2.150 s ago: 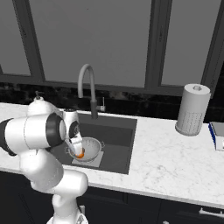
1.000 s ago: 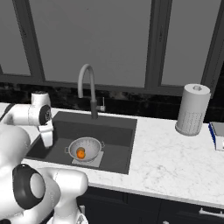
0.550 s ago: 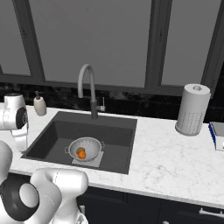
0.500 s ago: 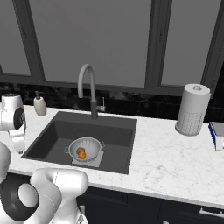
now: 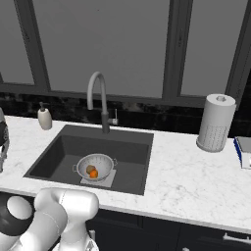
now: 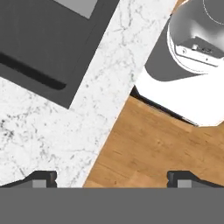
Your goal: Put the colander in the sink, put the tangerine, kiwi, pear in the colander, and turn on the sink faucet and pour water over the colander.
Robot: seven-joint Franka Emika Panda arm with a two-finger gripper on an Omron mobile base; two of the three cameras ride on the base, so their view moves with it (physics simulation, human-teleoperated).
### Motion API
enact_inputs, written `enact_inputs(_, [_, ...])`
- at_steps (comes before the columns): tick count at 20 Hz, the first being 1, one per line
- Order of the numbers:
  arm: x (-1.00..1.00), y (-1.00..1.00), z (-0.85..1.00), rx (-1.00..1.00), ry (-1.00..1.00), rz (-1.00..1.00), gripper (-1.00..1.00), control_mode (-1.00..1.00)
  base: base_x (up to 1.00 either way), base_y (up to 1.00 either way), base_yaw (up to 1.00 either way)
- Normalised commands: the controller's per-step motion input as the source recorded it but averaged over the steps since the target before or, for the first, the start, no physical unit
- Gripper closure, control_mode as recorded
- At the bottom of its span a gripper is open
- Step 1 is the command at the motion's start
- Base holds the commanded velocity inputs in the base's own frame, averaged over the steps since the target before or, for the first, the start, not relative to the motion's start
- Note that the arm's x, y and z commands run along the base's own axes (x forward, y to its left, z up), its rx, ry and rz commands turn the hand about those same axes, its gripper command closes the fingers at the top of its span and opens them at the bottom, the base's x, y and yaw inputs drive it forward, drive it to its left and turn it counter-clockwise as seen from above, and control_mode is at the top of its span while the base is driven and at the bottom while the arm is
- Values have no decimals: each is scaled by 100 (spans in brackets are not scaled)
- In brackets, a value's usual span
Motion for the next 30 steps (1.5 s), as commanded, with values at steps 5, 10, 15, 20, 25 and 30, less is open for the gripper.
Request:
enact_inputs(5, [2, 63, 0, 0, 0, -23, -100, -100, 0, 0, 0])
enact_inputs(10, [19, 68, 0, 0, -2, -18, -100, -100, 0, 0, 0])
enact_inputs(15, [47, 72, 0, 0, -2, -5, -100, -100, 0, 0, 0])
enact_inputs(20, [45, 54, -5, 0, 0, 0, -100, -100, 0, 0, 0])
enact_inputs(25, [13, 37, -42, 0, 0, 0, -100, -100, 0, 0, 0])
enact_inputs(30, [16, 24, -56, 0, 0, 0, -100, -100, 0, 0, 0])
